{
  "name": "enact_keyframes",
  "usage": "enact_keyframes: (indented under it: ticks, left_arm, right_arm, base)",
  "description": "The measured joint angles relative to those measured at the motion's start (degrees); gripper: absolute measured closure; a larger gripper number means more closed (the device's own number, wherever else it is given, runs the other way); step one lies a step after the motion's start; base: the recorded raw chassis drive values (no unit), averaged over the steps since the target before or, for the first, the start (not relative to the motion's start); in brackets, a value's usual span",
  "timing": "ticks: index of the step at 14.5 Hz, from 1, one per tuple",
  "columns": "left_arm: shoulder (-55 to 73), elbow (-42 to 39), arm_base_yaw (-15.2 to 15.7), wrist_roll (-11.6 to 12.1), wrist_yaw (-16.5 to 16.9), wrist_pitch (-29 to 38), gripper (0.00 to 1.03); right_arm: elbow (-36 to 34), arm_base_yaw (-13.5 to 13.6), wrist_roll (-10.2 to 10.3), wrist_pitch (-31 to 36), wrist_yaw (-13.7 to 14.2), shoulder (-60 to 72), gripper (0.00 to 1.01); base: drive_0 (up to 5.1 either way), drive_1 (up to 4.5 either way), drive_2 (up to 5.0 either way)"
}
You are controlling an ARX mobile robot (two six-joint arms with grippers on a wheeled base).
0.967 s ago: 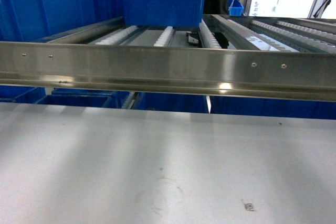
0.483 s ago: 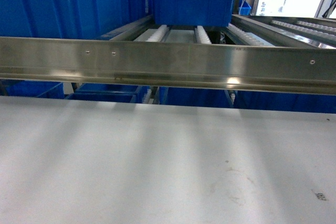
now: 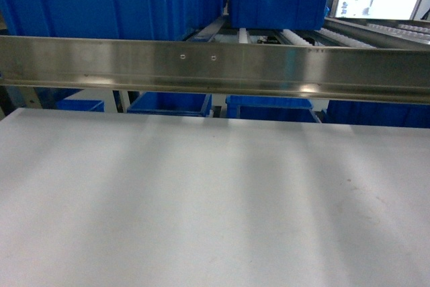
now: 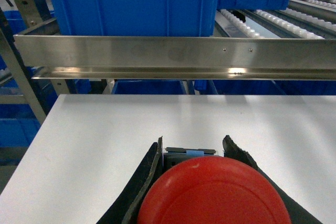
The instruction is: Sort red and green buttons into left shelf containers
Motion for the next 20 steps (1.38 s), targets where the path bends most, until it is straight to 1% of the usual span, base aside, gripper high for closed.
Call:
enact_keyframes:
  ticks: [4, 20]
  left_arm:
    - [0.02, 0.0, 0.0, 0.0, 0.02, -0.04, 0.74]
    - [0.04, 0.0, -0.07, 0.0, 0.02, -0.28, 0.74]
  right_arm:
    - [0.0, 0.0, 0.0, 0.04, -0.04, 0.02, 0.75]
    - [-0.02, 0.0, 0.0, 0.02, -0.02, -0.07, 0.75]
  base:
    - [-4.8, 0.83, 3.7]
    - [-5.0, 2.44, 2.4]
